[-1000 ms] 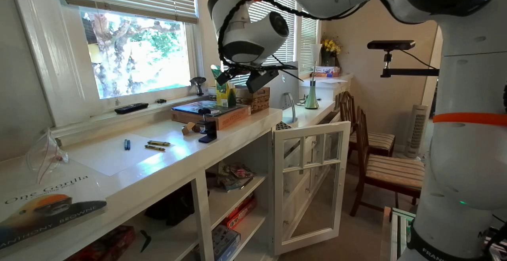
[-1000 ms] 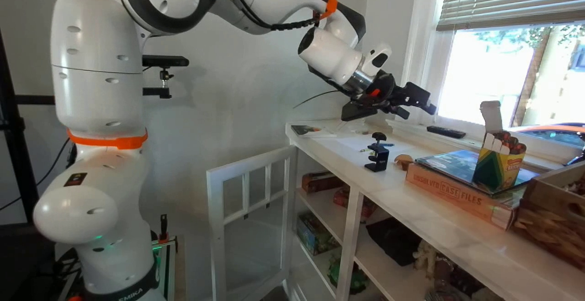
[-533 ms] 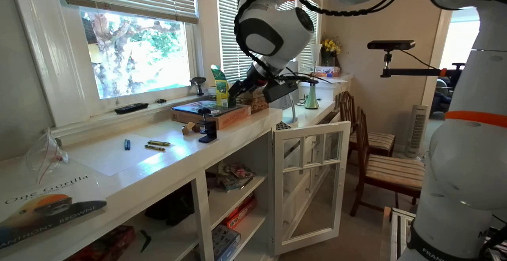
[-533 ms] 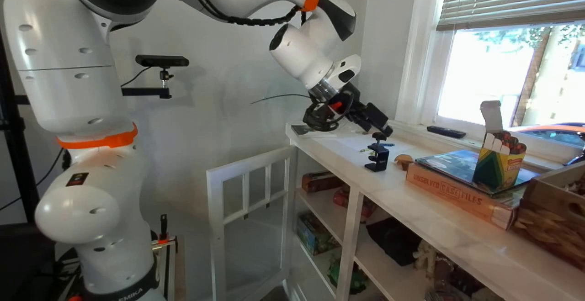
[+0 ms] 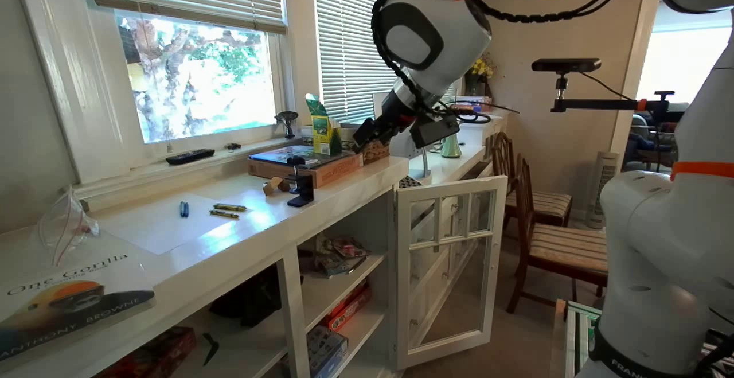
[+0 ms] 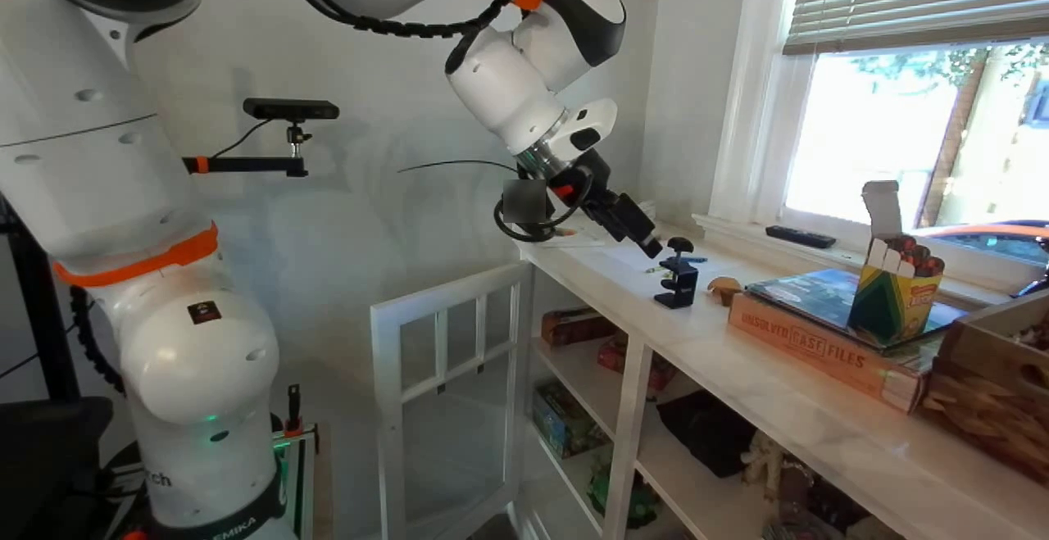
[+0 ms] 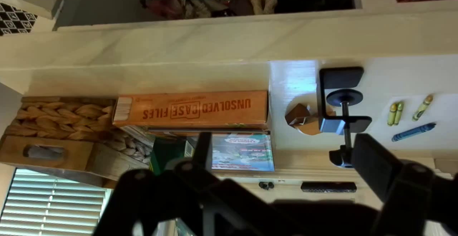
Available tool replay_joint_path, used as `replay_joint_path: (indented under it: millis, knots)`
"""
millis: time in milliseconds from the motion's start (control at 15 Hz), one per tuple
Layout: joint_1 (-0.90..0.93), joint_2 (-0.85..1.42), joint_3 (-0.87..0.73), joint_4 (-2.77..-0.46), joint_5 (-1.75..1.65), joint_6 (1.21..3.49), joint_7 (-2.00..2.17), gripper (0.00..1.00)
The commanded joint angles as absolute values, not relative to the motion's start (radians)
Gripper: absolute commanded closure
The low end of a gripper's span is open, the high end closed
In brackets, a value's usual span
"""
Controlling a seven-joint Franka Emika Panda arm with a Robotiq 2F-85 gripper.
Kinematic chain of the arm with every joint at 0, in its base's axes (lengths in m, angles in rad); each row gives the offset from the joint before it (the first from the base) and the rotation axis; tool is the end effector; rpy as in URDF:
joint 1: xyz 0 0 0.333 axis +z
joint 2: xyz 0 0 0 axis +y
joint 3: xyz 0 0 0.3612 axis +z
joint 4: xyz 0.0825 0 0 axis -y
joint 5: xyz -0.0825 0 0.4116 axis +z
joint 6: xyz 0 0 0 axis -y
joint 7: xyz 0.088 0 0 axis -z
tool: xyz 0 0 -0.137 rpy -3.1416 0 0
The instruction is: Pick up the green box in the shelf and put it on the table
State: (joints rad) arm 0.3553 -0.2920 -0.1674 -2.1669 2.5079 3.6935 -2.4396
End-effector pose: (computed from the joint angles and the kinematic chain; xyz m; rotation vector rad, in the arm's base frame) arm 0.4356 -0.0118 0.5181 2.7721 -0.1422 1.2109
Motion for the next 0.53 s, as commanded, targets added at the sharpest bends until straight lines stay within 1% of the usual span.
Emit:
replay_joint_path:
  millis: [0, 467]
  knots:
    - [0.383, -0.304, -0.193, -2.172, 2.507, 3.695, -2.436, 0.00]
    - [0.363, -0.297, -0.170, -2.171, 2.507, 3.690, -2.429, 0.00]
